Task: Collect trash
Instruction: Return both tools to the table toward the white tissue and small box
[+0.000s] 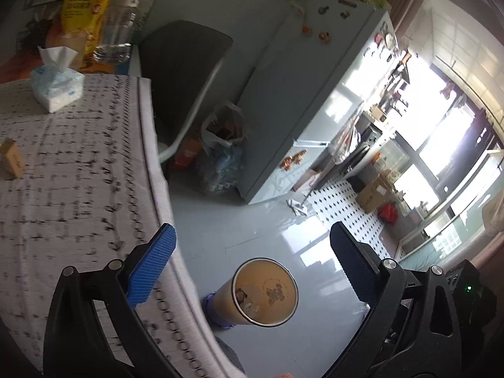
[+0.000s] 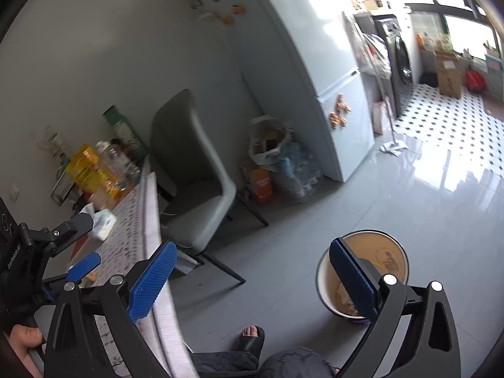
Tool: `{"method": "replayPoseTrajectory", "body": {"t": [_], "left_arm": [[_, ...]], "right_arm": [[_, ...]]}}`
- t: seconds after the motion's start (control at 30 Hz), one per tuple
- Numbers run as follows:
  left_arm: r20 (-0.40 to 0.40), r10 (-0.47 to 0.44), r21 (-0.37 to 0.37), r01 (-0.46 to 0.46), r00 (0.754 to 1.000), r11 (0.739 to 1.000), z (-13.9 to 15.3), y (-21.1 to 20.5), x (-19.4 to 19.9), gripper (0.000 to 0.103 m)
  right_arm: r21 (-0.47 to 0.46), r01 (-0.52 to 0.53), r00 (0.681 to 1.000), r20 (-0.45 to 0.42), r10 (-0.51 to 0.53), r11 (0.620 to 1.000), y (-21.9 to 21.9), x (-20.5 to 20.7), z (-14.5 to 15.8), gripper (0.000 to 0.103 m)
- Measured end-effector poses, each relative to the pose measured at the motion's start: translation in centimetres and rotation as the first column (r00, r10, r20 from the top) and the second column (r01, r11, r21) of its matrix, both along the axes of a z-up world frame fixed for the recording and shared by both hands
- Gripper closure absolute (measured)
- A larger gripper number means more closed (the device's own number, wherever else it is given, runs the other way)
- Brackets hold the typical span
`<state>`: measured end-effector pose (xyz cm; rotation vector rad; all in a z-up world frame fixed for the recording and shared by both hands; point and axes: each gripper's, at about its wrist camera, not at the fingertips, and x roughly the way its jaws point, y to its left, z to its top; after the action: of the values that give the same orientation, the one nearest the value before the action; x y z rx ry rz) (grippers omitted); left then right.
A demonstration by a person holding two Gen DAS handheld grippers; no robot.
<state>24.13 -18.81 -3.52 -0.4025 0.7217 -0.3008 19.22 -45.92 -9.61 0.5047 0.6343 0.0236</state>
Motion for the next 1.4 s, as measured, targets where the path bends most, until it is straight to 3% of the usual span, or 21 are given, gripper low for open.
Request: {"method": "replayPoseTrajectory", "body": {"t": [0.47, 0.97, 1.4], "left_arm": [[0.071, 0.168, 0.017, -0.170, 0.983, 0.985, 1.8, 11.3, -4.9, 0.006], [0.121, 0.364, -0.007, -0.365, 0.924, 0.931, 3.2, 22.0, -7.8, 0.006], [0.038, 0.490, -0.007, -0.490, 0.871, 0.872, 0.0, 31.8, -8.7, 0.006]], "right_arm": [[-0.055, -0.175, 0.984, 0.031, 0.177, 0.983, 10.3, 0.2, 3.6, 0.008], [-0.049, -0.333, 0.940, 0.060, 0.336, 0.942, 18.8, 2.1, 5.4, 0.008], [-0.063, -0.435, 0.899, 0.035, 0.437, 0.898, 25.3, 5.0, 4.8, 0.008]]}}
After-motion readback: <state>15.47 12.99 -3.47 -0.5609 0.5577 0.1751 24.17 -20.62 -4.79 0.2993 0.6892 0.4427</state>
